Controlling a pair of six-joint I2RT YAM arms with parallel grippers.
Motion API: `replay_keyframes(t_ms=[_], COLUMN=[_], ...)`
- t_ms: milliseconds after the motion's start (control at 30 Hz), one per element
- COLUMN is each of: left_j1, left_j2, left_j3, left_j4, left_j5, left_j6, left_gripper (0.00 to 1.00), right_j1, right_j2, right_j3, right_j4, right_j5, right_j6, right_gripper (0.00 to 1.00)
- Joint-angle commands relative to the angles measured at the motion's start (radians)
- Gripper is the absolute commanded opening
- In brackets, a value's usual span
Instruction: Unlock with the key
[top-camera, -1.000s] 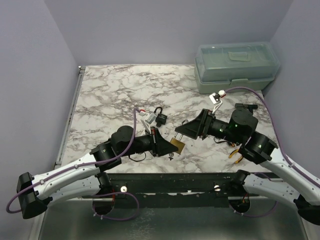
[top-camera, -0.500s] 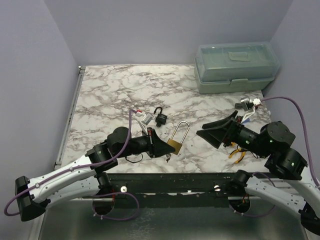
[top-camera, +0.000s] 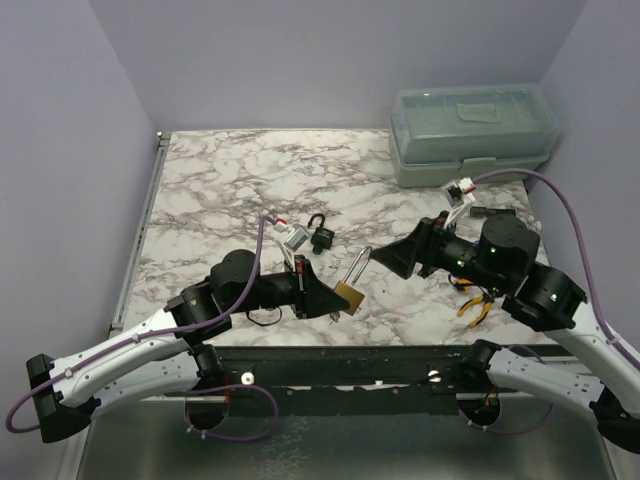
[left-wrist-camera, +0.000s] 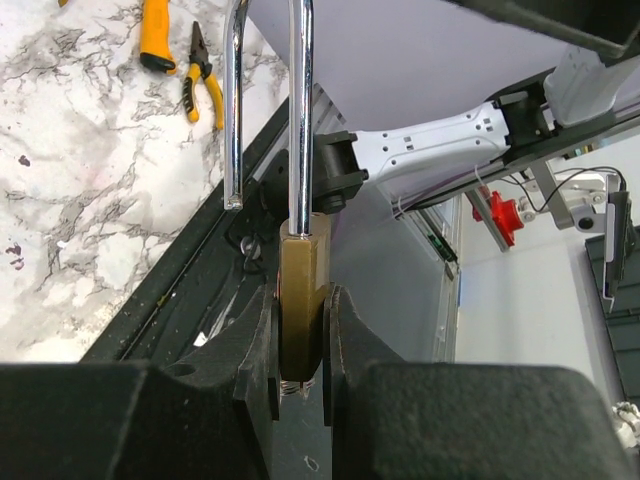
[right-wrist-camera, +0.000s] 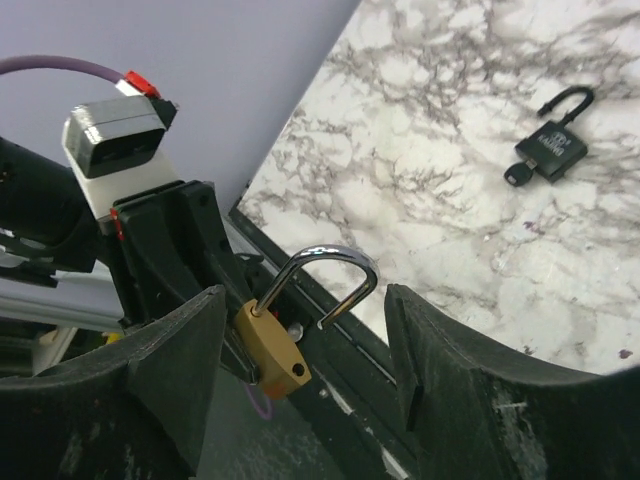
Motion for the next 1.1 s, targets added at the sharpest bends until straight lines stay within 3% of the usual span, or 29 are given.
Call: replay_keyframes(t_ms=[0,100,333,600,900,1067], left_j1=[0.002,0.0,0.002,0.002,0.002,0.001], left_j2=[-0.011,-0.003,0.023,0.014,0.003,-0.003], left_j3=[0.043,0.04,0.035,0.032,0.008,-0.008], left_j4=[0.055,0.054,0.053,0.056,0.076,0.087], left_j5=[0.029,0.025,0.032,0.028,0.034,0.033], left_j6=[0.017,0.019,0.026,0.024,0.007,0.001], left_gripper=[0.0,0.0,0.0,0.0,0.0,0.0], right_j1=[0.008,0.007,0.008,0.007,0.007,0.007], right_j2=[0.045,0.081,0.185,0.205,0.27,0.272], right_j3=[-0.013,0.0,0.058,0.041,0.031,0.016], right_j4=[0.049,0.075,-0.075,-0.064,-0.04,-0.01], right_j5=[-0.091,-0.113,-0.059,-0.044,-0.071,-0.08], right_j6=[0.1,0.204,0.363,0.38,0.37,0.363], right_gripper=[0.7,0.7,0.71,0.67,0.49,0.48])
